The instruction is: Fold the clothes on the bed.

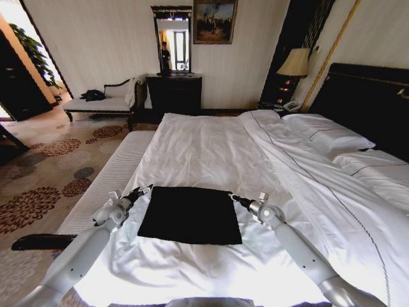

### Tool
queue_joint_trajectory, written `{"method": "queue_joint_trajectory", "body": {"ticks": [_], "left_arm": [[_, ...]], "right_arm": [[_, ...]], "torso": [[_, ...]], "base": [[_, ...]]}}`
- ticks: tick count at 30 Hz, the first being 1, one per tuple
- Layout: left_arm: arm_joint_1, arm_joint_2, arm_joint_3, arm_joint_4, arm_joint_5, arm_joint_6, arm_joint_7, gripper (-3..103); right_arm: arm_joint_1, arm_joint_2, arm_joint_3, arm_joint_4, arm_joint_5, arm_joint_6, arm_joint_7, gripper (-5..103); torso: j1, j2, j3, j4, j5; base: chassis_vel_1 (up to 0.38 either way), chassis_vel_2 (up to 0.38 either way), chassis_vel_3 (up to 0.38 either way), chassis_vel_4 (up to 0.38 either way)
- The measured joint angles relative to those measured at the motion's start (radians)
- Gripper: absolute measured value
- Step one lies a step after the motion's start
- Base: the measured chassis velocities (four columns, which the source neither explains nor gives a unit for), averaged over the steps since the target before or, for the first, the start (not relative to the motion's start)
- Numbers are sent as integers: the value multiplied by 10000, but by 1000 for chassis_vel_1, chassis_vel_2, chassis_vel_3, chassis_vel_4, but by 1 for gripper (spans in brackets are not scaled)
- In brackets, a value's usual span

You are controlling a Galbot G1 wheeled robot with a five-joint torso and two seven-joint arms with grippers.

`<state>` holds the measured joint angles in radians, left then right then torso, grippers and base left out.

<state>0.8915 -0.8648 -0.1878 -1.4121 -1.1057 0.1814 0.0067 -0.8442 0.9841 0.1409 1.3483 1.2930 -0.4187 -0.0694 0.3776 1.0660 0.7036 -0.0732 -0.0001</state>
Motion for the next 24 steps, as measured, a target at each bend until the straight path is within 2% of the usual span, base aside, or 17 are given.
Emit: {"method": "queue_joint_trajectory", "body": {"ticks": [2,4,18,24], "left_arm": [[24,-10,-13,-5,1,-3,-2,99],[53,-26,-38,-22,6,-6,-6,99],[25,-247,25,99,99,-13,-16,99],[-508,-720,396,652,141,7,-16,97]], "right_arm": [[1,6,-3,24,-3,6,0,4],[-6,7,-5,76,-12,12,2,1],[-192,-76,51,243,-137,59,15,1],[-257,-134,58,338,-233,90,50,1]], "torso": [[0,0,0,0,1],[0,0,0,0,0],[0,0,0,0,0],[0,0,0,-2,1]], "base": [[0,0,0,0],[0,0,0,0],[0,0,0,0],[0,0,0,0]]}}
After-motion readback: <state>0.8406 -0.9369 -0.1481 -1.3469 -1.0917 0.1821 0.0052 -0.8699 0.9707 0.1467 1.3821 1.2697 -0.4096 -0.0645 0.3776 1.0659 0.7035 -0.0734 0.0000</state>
